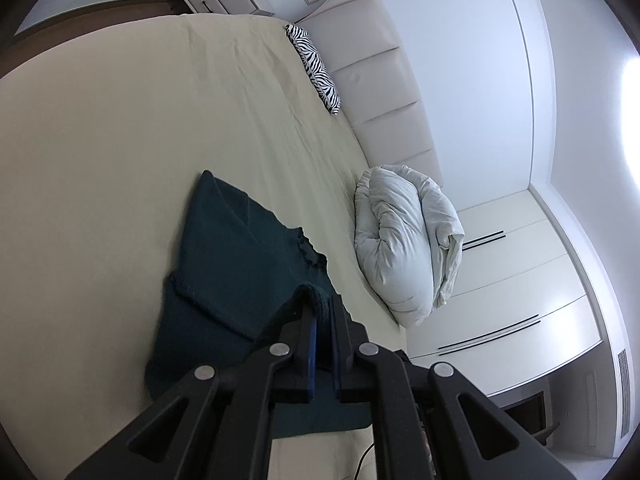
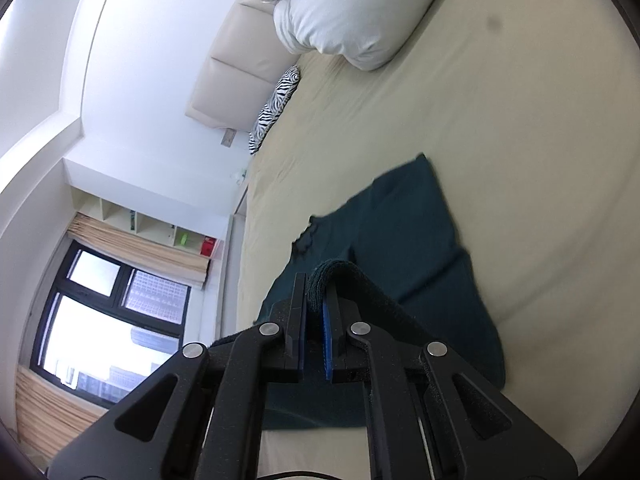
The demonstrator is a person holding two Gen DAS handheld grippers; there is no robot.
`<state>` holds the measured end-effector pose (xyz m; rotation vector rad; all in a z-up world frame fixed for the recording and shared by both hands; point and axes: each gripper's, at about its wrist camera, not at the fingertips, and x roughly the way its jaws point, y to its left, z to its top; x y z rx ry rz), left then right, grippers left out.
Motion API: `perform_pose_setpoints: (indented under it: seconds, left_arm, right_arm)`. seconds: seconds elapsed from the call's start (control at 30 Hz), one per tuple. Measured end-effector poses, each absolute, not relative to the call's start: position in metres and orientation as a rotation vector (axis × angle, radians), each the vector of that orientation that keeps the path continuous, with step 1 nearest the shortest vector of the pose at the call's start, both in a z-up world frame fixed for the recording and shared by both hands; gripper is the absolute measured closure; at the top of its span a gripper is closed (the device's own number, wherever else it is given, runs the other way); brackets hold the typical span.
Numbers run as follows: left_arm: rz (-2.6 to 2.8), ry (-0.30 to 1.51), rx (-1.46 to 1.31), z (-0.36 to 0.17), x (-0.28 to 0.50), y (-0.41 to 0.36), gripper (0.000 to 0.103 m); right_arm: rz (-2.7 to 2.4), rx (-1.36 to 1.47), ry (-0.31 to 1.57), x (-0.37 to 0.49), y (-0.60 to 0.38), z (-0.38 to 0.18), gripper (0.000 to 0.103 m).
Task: Fold small clothes
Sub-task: 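Lift the hem with both grippers and fold it toward the collar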
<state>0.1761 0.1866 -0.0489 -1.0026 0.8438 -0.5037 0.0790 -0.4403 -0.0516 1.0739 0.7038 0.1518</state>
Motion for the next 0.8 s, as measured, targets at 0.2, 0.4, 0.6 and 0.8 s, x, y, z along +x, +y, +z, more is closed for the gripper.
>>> perform_pose_setpoints:
  seconds: [0.2,0.4,0.6,0.8]
  left_arm:
    - [-0.468,0.839,-0.993,-0.055,0.243,0.177,0.096]
    - [-0.392,0.896,-0.939,-0.085,0.302,0.164,0.096]
    - [-0.333,0.935,-0.938,-0.119,0.345,0.159,0.096]
    - [-0.278,0.987,-0.879,-0.138,0.369,0.149,0.071]
  right_arm:
    - [0.081,1.054,0.735,0.156,-0.448,-0.079,0.098]
    - [0.016,1.014,0.776,0.218,-0.451,-0.11,0.098]
    - [-0.019,0.998,0.824,0.265,-0.454,-0.145,0.098]
    - [-0.068,1.009,0.842,0.298,-0.463,-0.179,0.094]
